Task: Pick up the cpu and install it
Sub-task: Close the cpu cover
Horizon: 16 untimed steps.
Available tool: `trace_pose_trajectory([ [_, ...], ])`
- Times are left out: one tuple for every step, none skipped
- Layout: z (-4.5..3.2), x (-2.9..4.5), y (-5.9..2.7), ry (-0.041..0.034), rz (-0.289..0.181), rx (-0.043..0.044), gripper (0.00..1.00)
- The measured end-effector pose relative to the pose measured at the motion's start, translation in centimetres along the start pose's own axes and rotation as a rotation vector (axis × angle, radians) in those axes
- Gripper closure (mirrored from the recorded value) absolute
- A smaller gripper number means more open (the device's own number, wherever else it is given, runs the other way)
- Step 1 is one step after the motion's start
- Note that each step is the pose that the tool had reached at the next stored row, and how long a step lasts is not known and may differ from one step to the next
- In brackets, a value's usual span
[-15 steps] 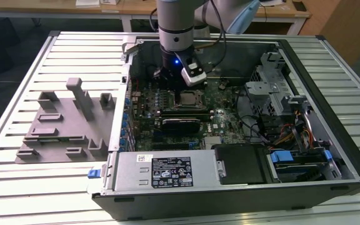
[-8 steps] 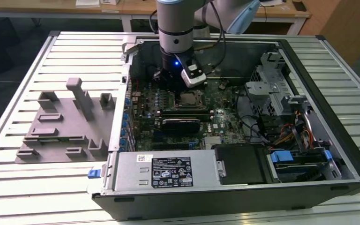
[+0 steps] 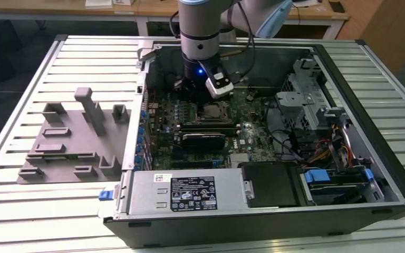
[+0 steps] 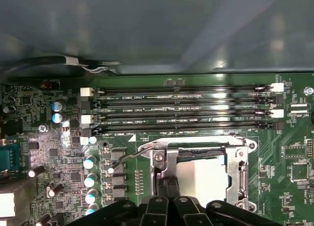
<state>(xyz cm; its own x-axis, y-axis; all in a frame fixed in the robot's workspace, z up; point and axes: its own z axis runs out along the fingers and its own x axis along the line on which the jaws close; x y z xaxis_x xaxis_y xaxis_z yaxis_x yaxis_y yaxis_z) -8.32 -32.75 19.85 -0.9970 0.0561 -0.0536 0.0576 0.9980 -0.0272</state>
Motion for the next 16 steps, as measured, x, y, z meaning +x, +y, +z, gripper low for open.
trace_pose_trajectory([
  [0.00,-0.06,0.00,0.0001,-0.001,-0.0001,0.89],
  [0.00,-0.11,0.00,0.0002,-0.001,0.0000,0.89],
  [0.00,-0.17,0.01,0.0003,-0.002,0.0000,0.89],
  [0.01,-0.24,0.01,0.0004,-0.002,0.0000,0.89],
  [0.02,-0.30,0.02,0.0004,-0.003,-0.0002,0.89],
  [0.01,-0.36,0.02,0.0007,-0.003,-0.0001,0.89],
  [0.00,-0.42,0.02,0.0008,-0.004,-0.0002,0.89],
  [-0.02,-0.48,0.03,0.0006,-0.004,-0.0006,0.89],
  [-0.07,-0.52,0.04,0.0004,-0.004,-0.0010,0.89],
  [-0.13,-0.56,0.05,-0.0001,-0.004,-0.0017,0.89],
  [-0.24,-0.58,0.06,-0.0002,-0.004,-0.0019,0.89],
  [-0.42,-0.58,0.03,0.0007,-0.004,-0.0007,0.89],
  [-0.57,-0.60,0.02,0.0008,-0.004,-0.0005,0.89],
  [-0.72,-0.62,0.02,0.0008,-0.005,-0.0006,0.89],
  [-0.81,-0.62,0.01,0.0009,-0.005,-0.0004,0.89],
  [-0.81,-0.62,0.02,0.0008,-0.005,-0.0005,0.89],
])
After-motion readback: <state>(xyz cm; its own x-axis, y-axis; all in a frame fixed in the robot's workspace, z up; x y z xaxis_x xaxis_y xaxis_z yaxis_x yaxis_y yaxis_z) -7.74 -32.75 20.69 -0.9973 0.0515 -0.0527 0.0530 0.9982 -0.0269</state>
